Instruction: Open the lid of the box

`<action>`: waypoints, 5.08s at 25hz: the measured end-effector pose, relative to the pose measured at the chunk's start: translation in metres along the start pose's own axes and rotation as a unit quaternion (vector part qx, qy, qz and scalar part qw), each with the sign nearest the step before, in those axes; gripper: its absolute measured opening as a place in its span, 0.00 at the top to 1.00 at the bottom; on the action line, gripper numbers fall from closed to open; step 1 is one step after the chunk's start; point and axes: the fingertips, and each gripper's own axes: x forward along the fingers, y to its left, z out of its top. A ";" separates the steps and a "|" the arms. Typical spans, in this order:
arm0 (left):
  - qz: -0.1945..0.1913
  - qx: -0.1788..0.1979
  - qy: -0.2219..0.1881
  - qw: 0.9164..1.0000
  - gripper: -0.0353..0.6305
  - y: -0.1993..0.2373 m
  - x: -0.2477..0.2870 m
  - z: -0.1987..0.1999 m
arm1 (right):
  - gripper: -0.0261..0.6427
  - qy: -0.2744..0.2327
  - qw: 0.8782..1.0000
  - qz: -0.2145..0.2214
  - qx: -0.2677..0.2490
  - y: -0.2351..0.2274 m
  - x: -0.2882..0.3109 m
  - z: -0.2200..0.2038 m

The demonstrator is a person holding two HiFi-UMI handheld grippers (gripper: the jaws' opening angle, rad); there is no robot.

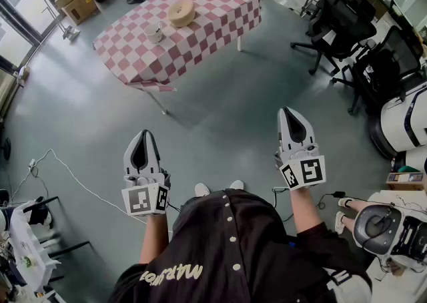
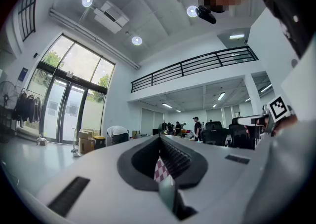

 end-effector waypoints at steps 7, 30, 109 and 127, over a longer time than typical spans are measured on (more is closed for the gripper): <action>-0.004 -0.001 -0.005 1.000 0.94 0.003 -0.002 0.005 | 0.96 0.004 1.000 0.017 0.003 0.012 0.004 -0.002; -0.009 -0.007 -0.005 1.000 0.94 0.014 -0.011 0.003 | 0.72 -0.010 0.998 0.045 0.037 0.042 0.007 0.003; 0.032 -0.019 0.005 0.999 0.94 0.052 0.247 -0.037 | 0.16 0.003 0.990 0.126 0.057 -0.059 0.275 -0.055; 0.008 -0.024 -0.006 1.000 0.94 0.127 0.379 -0.038 | 0.16 0.011 0.992 0.110 0.054 -0.062 0.416 -0.070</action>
